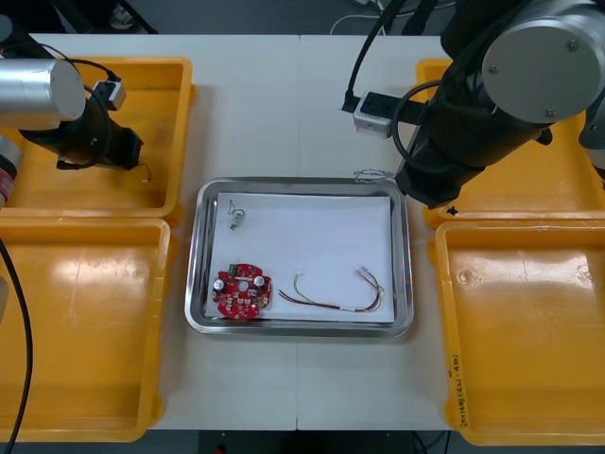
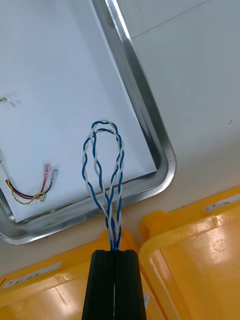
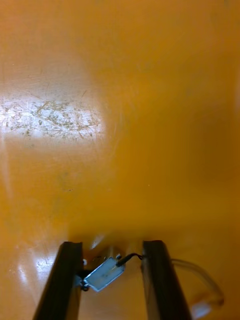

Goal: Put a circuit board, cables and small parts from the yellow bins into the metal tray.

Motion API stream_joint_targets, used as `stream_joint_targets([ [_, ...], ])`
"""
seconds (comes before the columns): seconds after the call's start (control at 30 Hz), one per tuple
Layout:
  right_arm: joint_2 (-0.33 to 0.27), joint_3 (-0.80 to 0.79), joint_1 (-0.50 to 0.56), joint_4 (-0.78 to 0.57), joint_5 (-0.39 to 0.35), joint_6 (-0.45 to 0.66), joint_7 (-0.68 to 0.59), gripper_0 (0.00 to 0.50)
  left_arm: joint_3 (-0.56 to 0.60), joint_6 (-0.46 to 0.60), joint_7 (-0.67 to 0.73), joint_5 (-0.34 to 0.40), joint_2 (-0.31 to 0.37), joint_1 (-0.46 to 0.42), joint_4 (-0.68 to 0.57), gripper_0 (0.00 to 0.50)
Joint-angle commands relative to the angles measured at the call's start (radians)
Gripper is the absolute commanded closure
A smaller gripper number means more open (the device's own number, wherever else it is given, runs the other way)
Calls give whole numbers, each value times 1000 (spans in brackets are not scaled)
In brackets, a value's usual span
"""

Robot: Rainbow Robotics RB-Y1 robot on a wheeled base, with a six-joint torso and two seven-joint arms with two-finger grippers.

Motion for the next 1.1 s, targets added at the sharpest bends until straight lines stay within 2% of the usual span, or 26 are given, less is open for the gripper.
stream_joint_targets([
  [0.03,49,57,-60,-18,7,-23,63,500,-8,-15,-135,12,-8,13,-13,500],
  [0.1,68,68,-63,-7,7,-40,75,500,-9,-13,-135,12,-8,13,-13,500],
  [0.27,105,99,-66,44,22,-109,198,500,-6,-15,-137,15,-8,13,-13,500],
  [0.43,122,126,-67,74,41,-153,262,500,29,12,-141,21,-2,12,-18,500],
  [0.77,134,272,-67,91,147,-222,296,500,138,249,-148,7,30,12,-182,499],
  [1.1,155,369,-67,148,230,-273,298,500,196,389,-129,-13,35,13,-295,499],
])
